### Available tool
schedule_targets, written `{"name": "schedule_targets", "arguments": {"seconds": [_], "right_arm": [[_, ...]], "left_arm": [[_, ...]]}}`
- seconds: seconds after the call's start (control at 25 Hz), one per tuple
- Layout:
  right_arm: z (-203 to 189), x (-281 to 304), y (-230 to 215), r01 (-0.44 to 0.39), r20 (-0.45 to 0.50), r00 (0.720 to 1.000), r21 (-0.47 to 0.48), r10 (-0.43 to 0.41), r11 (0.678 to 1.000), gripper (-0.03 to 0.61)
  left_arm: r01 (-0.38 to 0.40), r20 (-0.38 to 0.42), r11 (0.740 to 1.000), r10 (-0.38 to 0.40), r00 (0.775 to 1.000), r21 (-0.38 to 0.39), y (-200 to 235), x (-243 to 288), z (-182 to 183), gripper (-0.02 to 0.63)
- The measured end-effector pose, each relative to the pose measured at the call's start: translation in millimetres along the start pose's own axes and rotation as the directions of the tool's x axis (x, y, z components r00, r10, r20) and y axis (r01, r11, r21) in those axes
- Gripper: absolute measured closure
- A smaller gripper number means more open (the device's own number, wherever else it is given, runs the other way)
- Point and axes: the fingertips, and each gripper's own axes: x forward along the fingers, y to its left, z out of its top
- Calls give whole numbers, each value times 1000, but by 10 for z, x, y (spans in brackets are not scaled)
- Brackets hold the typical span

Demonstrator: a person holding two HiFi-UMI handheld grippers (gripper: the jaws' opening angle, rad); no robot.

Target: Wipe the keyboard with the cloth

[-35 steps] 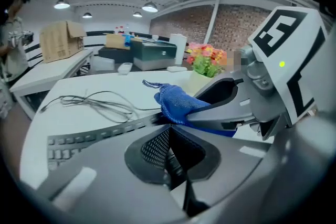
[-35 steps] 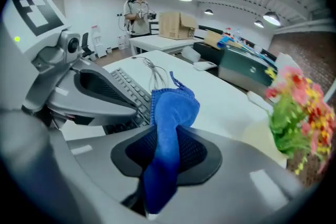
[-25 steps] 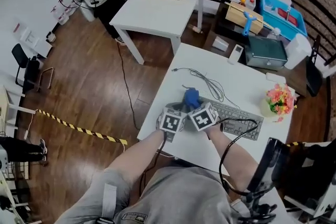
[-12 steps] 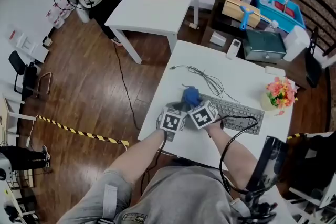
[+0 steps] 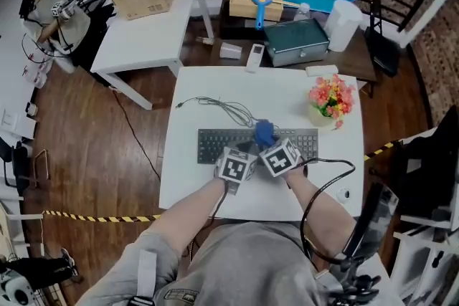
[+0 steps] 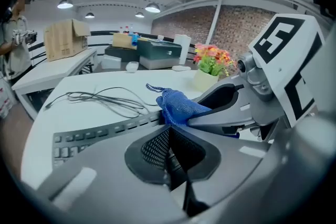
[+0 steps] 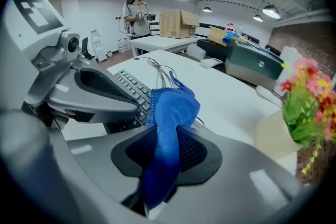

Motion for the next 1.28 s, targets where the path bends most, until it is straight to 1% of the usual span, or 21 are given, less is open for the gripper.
{"name": "schedule_targets", "arguments": {"seconds": [0.16,0.28,0.4,0.48,0.6,0.68,0.76,0.88,0.96,1.04,1.16,1.28], "right_arm": [[-420,-221,-522,70,-23,997,78,-68,995,468],[-719,-372,-882,123,-43,992,127,-118,984,468],[-954,-511,-1154,173,-68,984,173,-164,969,468],[-1077,-559,-1247,188,-95,980,190,-173,964,468],[-1046,-583,-1245,196,-89,979,180,-183,964,469],[-920,-556,-1133,180,-69,983,155,-171,971,469],[-743,-489,-938,146,-51,989,116,-141,983,469],[-372,-324,-518,75,-17,997,26,-75,997,469],[-121,-181,-160,22,-1,1000,-36,-22,999,469],[113,-23,208,-30,10,999,-87,31,996,469],[461,202,739,-101,22,994,-163,106,981,469],[751,359,1203,-156,28,986,-212,165,965,469]], "left_arm": [[78,-21,995,-76,997,67,-511,231,144,620],[117,-28,988,-115,993,96,-775,361,203,620],[135,-31,985,-132,991,111,-902,445,237,620],[139,-32,984,-136,990,111,-955,458,262,620],[139,-25,985,-137,990,105,-960,455,264,620],[124,-15,988,-123,992,88,-867,417,251,620],[87,-5,995,-86,996,57,-680,356,201,620],[-9,11,1000,9,1000,3,-256,145,108,620],[-81,22,996,82,996,-38,66,-49,-1,620],[-154,24,985,156,987,-80,394,-249,-157,620],[-263,15,957,267,964,-124,896,-562,-395,620],[-333,8,931,338,941,-150,1291,-843,-571,620]]}}
